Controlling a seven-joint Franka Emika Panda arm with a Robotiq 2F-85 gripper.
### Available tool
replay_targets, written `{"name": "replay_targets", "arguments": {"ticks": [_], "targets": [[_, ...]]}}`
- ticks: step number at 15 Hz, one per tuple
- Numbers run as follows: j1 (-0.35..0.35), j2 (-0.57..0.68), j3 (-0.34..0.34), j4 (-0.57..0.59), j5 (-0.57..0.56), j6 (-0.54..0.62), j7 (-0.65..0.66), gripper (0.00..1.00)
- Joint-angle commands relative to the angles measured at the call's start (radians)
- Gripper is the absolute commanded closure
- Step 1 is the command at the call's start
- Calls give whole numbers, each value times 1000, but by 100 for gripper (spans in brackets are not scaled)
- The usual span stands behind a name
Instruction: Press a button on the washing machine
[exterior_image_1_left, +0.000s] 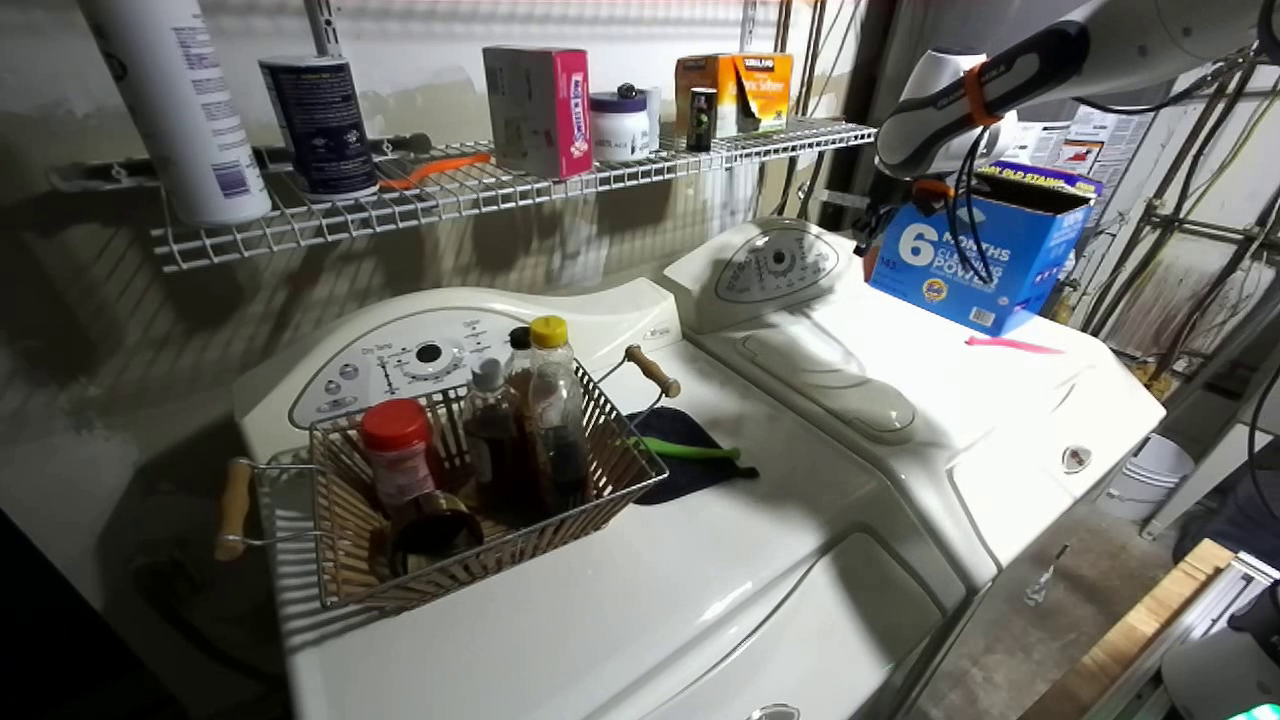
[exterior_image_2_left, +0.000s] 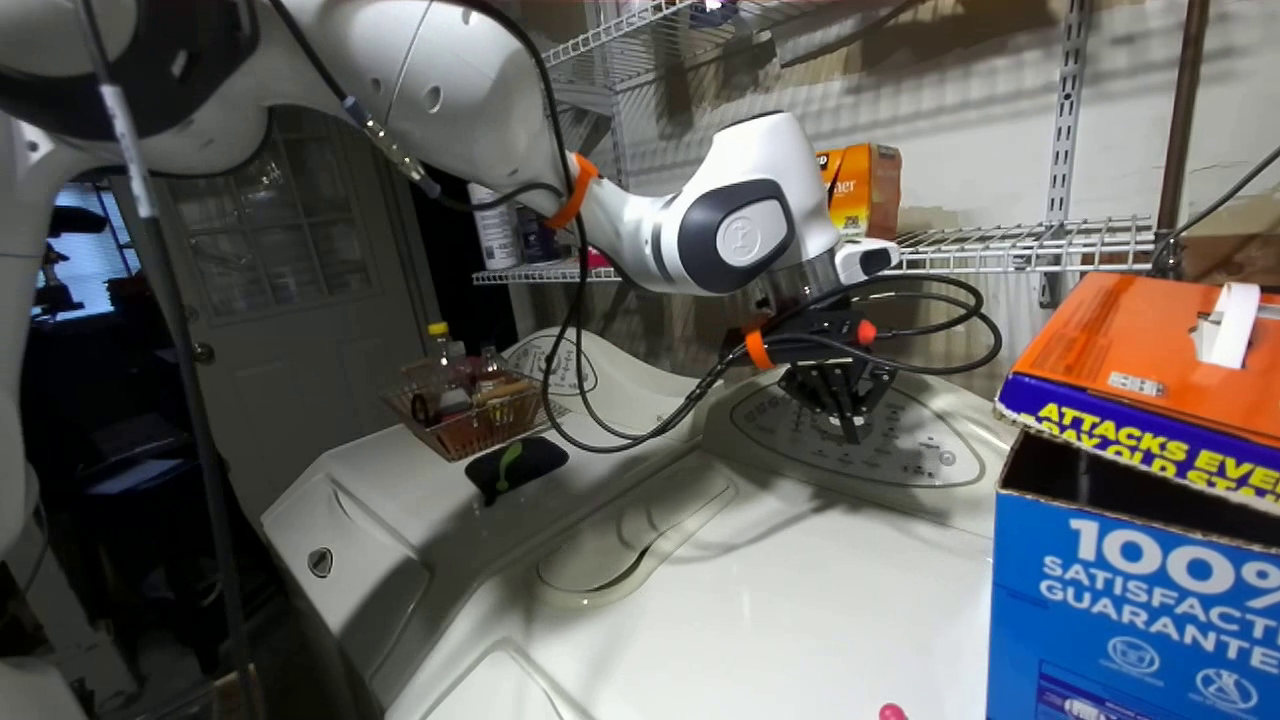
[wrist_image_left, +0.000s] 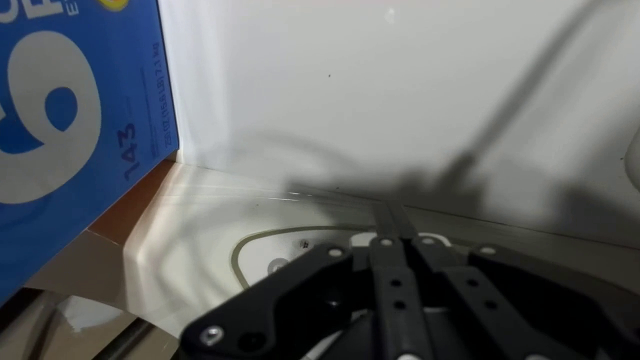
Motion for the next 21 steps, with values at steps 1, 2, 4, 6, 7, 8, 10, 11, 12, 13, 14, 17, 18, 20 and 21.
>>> {"name": "replay_targets", "arguments": {"ticks": [1, 2, 4, 6, 7, 8, 10, 11, 12, 13, 14, 17, 18, 20, 21], "targets": [[-32, 93, 28, 114, 4, 15, -20, 100], [-33, 108, 28, 132, -1, 17, -16, 100], [-34, 139, 29, 170, -5, 20, -11, 100], [-34, 167, 30, 205, -8, 17, -2, 100], [-36, 181, 30, 221, -6, 18, 1, 100], [-36, 192, 29, 235, -9, 18, 2, 100], [-38, 216, 28, 262, -10, 22, 7, 100], [-39, 228, 27, 275, -11, 21, 8, 100], [-40, 240, 24, 288, -13, 18, 11, 100], [-40, 251, 21, 299, -18, 17, 13, 100], [-43, 260, 22, 308, -16, 19, 14, 100], [-45, 288, 13, 336, -21, 36, 33, 100], [-46, 297, 13, 346, -22, 46, 36, 100], [-42, 317, 5, 369, -34, 55, 43, 100], [-37, 328, -3, 381, -42, 61, 53, 100]]}}
